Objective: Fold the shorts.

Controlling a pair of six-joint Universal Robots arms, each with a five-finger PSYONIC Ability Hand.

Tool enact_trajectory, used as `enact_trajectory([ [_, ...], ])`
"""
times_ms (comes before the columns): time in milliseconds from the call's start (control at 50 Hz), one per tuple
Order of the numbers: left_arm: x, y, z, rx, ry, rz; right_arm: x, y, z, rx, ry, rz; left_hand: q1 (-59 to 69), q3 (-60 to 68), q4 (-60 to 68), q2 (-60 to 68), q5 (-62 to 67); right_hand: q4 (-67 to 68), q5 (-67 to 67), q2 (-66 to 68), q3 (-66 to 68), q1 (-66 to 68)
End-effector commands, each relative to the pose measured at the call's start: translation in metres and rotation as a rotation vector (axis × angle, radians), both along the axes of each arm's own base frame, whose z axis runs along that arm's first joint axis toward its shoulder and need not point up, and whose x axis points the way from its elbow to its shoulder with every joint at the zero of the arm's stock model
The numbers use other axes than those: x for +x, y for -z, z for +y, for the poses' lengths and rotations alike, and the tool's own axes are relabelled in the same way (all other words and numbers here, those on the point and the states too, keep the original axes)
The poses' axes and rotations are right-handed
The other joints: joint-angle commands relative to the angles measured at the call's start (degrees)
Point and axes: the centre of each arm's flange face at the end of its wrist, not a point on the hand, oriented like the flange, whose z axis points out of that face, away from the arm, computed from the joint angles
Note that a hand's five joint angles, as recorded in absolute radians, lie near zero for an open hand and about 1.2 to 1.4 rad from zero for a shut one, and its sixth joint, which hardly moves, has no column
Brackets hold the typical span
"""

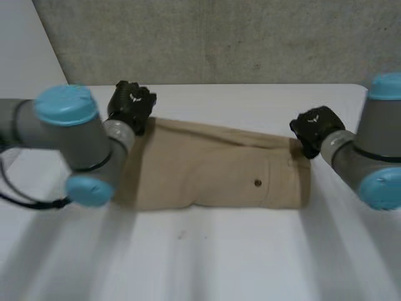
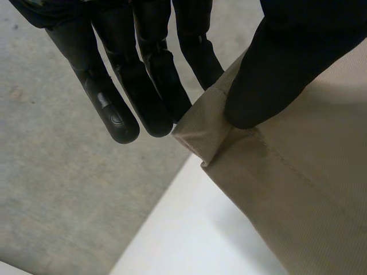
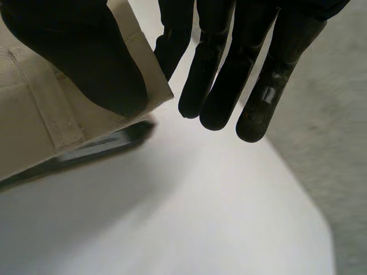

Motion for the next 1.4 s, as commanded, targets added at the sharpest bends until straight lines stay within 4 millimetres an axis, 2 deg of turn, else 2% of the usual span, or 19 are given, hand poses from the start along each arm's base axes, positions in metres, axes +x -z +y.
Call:
enact_trajectory([
  [20,-0.028,0.045,-0.060,-0.073,-0.039,-0.021,0.026,0.026,-0.038,-0.185,0.016,-0.023,14.4,12.0,11.4,11.3,15.0,11.7,13.4,12.1,11.9,23.7],
  [80,-0.035,0.066,-0.069,-0.084,-0.033,-0.039,0.036,0.042,-0.049,-0.232,0.007,-0.022,14.4,12.0,11.4,11.3,15.0,11.7,13.4,12.1,11.9,23.7],
  [260,-0.048,0.084,-0.089,-0.216,-0.029,0.017,0.040,0.072,-0.074,-0.306,0.068,0.096,14.4,12.0,11.4,11.3,15.0,11.7,13.4,12.1,11.9,23.7],
  [300,-0.050,0.083,-0.088,-0.238,-0.024,0.029,0.040,0.074,-0.076,-0.308,0.072,0.094,6.5,4.0,3.4,3.4,7.1,-53.6,-51.9,-53.1,-53.3,-41.6],
  [320,-0.052,0.083,-0.087,-0.244,-0.019,0.032,0.040,0.072,-0.076,-0.314,0.075,0.094,-11.1,-13.6,-14.1,-14.2,-10.5,-58.3,-56.6,-57.9,-58.1,-46.3],
  [340,-0.056,0.080,-0.084,-0.254,-0.008,0.037,0.040,0.070,-0.077,-0.321,0.077,0.092,-51.8,-54.2,-54.8,-54.8,-51.1,-58.3,-56.6,-57.9,-58.1,-46.3],
  [360,-0.058,0.079,-0.081,-0.255,-0.002,0.038,0.040,0.060,-0.077,-0.342,0.088,0.073,-55.6,-58.0,-58.6,-58.7,-55.0,-58.3,-56.6,-57.9,-58.1,-46.3],
  [400,-0.063,0.071,-0.076,-0.268,0.008,0.051,0.041,0.041,-0.075,-0.373,0.096,0.025,-53.3,-55.8,-56.4,-56.4,-52.7,-58.3,-56.6,-57.9,-58.1,-46.3],
  [420,-0.065,0.051,-0.071,-0.290,0.006,0.068,0.038,0.011,-0.070,-0.407,0.107,-0.062,-55.6,-58.0,-58.6,-58.7,-55.0,-58.3,-56.6,-57.9,-58.1,-46.3],
  [480,-0.059,0.012,-0.060,-0.307,0.006,0.090,0.031,-0.028,-0.058,-0.415,0.111,-0.212,-55.6,-58.0,-58.6,-58.7,-55.0,-58.3,-56.6,-57.9,-58.1,-46.3],
  [540,-0.046,-0.006,-0.040,-0.276,0.014,0.090,0.030,-0.047,-0.038,-0.360,0.056,-0.327,-55.6,-58.0,-58.6,-58.7,-55.0,-58.3,-56.6,-57.9,-58.1,-46.3],
  [620,-0.028,-0.015,-0.010,-0.202,0.018,0.109,0.025,-0.051,-0.003,-0.204,-0.021,-0.362,-55.6,-58.0,-58.6,-58.7,-55.0,-58.3,-56.6,-57.9,-58.1,-46.3],
  [860,0.043,-0.005,0.057,0.124,-0.055,0.454,-0.011,0.016,0.048,0.171,0.064,-0.333,-55.6,-58.0,-58.6,-58.7,-55.0,-52.0,-50.3,-51.5,-51.7,-40.0],
  [960,0.052,0.006,0.076,0.199,-0.068,0.511,-0.010,0.036,0.047,0.146,0.061,-0.336,-55.6,-58.0,-58.6,-58.7,-55.0,-51.2,-49.5,-50.7,-50.9,-39.2],
  [1140,0.062,0.021,0.077,0.233,-0.108,0.495,-0.008,0.076,0.032,0.069,0.049,-0.323,-55.6,-58.0,-58.6,-58.7,-55.0,-36.9,-35.2,-36.4,-36.6,-24.9],
  [1260,0.063,0.023,0.077,0.238,-0.113,0.492,-0.006,0.086,0.029,0.066,0.040,-0.282,-55.6,-58.0,-58.6,-58.7,-55.0,-17.9,-16.2,-17.5,-17.7,-5.9],
  [1280,0.063,0.024,0.077,0.240,-0.112,0.492,-0.006,0.086,0.029,0.062,0.037,-0.276,-55.6,-58.0,-58.6,-58.7,-55.0,4.6,6.3,5.1,4.9,16.6],
  [1300,0.063,0.024,0.077,0.240,-0.112,0.492,-0.007,0.085,0.027,0.056,0.042,-0.276,-55.6,-58.0,-58.6,-58.7,-55.0,11.6,13.3,12.1,11.9,23.6],
  [1400,0.064,0.024,0.077,0.239,-0.118,0.492,-0.023,0.064,0.013,-0.013,0.117,-0.274,-55.6,-58.0,-58.6,-58.7,-55.0,11.7,13.4,12.1,11.9,23.7],
])
